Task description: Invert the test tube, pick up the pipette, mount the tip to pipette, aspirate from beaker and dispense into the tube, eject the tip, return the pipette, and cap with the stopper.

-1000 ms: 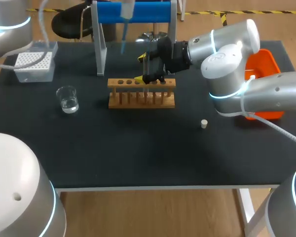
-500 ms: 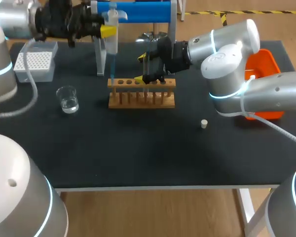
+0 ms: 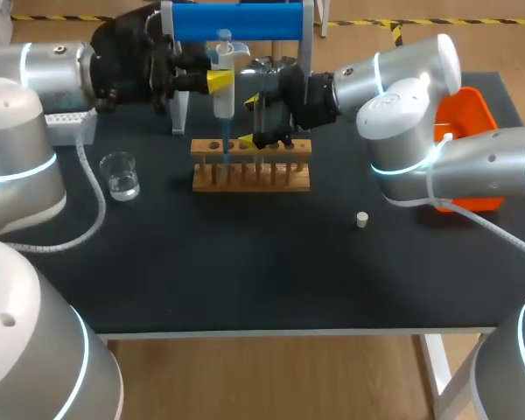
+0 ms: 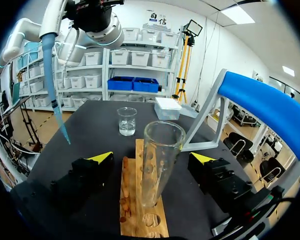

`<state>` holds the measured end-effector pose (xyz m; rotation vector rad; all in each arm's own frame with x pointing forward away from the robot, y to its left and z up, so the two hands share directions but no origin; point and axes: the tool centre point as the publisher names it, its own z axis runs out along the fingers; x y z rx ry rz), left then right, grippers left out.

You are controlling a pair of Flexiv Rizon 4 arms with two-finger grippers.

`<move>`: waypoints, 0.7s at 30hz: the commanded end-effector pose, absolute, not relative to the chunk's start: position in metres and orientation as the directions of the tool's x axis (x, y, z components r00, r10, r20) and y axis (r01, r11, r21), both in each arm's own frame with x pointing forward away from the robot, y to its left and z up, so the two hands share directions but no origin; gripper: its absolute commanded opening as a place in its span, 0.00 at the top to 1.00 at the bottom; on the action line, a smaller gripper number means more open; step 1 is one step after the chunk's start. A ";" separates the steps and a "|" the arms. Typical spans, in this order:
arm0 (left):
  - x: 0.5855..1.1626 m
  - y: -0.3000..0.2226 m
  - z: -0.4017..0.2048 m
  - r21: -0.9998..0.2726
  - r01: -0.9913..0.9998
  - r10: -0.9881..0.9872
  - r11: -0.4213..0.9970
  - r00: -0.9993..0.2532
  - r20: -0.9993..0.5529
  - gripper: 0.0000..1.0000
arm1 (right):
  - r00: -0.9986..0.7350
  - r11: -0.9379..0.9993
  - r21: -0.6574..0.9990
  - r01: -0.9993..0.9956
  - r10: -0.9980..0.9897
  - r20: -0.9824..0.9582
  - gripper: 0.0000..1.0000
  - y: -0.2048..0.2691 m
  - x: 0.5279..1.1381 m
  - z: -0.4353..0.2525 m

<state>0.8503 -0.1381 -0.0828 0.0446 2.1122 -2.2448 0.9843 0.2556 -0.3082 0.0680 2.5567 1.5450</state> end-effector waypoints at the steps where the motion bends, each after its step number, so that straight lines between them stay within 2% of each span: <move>1: 0.852 -0.141 -0.085 -0.996 0.064 -0.024 -0.065 -0.998 -0.062 1.00 | -0.987 0.469 0.882 -0.040 0.117 -0.107 0.00 0.256 0.985 -0.308; 16: 0.852 -0.141 -0.085 -0.996 0.064 -0.024 -0.065 -0.998 -0.062 1.00 | -0.987 0.469 0.882 -0.040 0.117 -0.107 0.00 0.256 0.985 -0.308; 21: 0.850 -0.156 -0.093 -0.994 0.079 0.000 -0.079 -0.997 -0.079 1.00 | -0.987 0.469 0.882 -0.040 0.117 -0.107 0.00 0.256 0.985 -0.308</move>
